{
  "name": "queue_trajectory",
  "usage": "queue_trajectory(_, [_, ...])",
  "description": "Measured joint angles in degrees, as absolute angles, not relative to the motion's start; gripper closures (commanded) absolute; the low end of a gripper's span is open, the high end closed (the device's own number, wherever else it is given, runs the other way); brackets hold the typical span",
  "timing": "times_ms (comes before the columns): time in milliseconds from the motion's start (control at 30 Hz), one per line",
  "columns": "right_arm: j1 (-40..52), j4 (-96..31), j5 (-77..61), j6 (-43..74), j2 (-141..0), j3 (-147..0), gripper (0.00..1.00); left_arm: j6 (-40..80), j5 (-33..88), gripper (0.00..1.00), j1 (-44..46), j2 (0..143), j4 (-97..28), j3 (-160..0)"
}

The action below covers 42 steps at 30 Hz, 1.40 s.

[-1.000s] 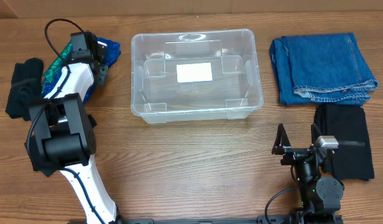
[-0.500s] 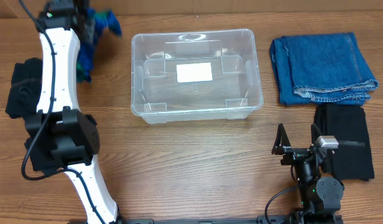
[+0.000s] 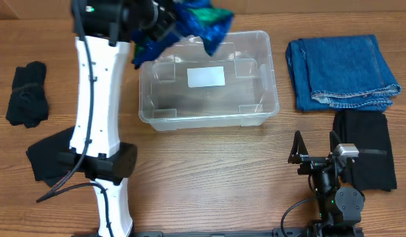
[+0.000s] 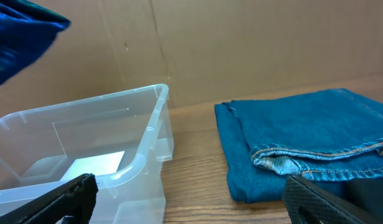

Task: Pack container
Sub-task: 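Carry the sequined fabric into the clear bin's left side and release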

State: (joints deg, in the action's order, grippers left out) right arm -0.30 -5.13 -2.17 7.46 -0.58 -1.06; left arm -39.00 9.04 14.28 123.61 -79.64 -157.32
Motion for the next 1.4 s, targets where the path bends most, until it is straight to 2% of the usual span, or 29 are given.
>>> queue_trajectory(167, [-0.3, -5.1, -2.2, 7.4, -0.6, -1.1, 0.00, -47.1, 2.8, 0.96, 19.8, 123.5, -78.4, -148.9])
queue_trajectory(367, [-0.3, -5.1, -2.2, 7.5, -0.6, -1.1, 0.00, -49.4, -3.5, 0.96, 20.1, 123.5, -65.0, -135.0])
queue_trajectory(700, [-0.3, -5.1, -2.2, 7.5, -0.6, -1.1, 0.00, -51.1, -5.0, 0.96, 20.1, 123.5, -45.6, -117.0])
queue_trajectory(833, [-0.3, -5.1, -2.2, 7.5, -0.6, -1.1, 0.00, -51.1, -5.0, 0.96, 20.1, 123.5, -42.0, -112.2])
queue_trajectory(867, [-0.3, -5.1, -2.2, 7.5, -0.6, -1.1, 0.00, -51.1, -5.0, 0.82, 20.1, 123.5, -42.0, -111.5])
queue_trajectory(900, [-0.3, -5.1, -2.2, 7.5, -0.6, -1.1, 0.00, -51.1, -5.0, 0.62, 20.1, 123.5, -42.0, -110.7])
queue_trajectory(967, [-0.3, -5.1, -2.2, 7.5, -0.6, -1.1, 0.00, -50.4, -5.0, 0.50, 20.1, 123.5, -41.9, -110.5])
queue_trajectory(1133, [-0.3, -5.1, -2.2, 7.5, -0.6, -1.1, 0.00, -47.2, -5.0, 0.46, 21.2, 123.5, -45.3, -110.5])
queue_trajectory(1200, [-0.3, -5.1, -2.2, 7.5, -0.6, -1.1, 0.00, -44.7, -5.0, 0.52, 22.6, 123.5, -48.5, -110.5])
queue_trajectory(1267, [-0.3, -5.1, -2.2, 7.4, -0.6, -1.1, 0.00, -41.3, -5.0, 0.52, 24.3, 123.5, -53.4, -110.5])
queue_trajectory(1367, [-0.3, -5.1, -2.2, 7.5, -0.6, -1.1, 0.00, -36.6, -4.5, 0.47, 26.4, 123.5, -63.4, -110.8])
queue_trajectory(1400, [-0.3, -5.1, -2.2, 7.5, -0.6, -1.1, 0.00, -34.9, -4.1, 0.42, 27.0, 123.5, -65.9, -111.3])
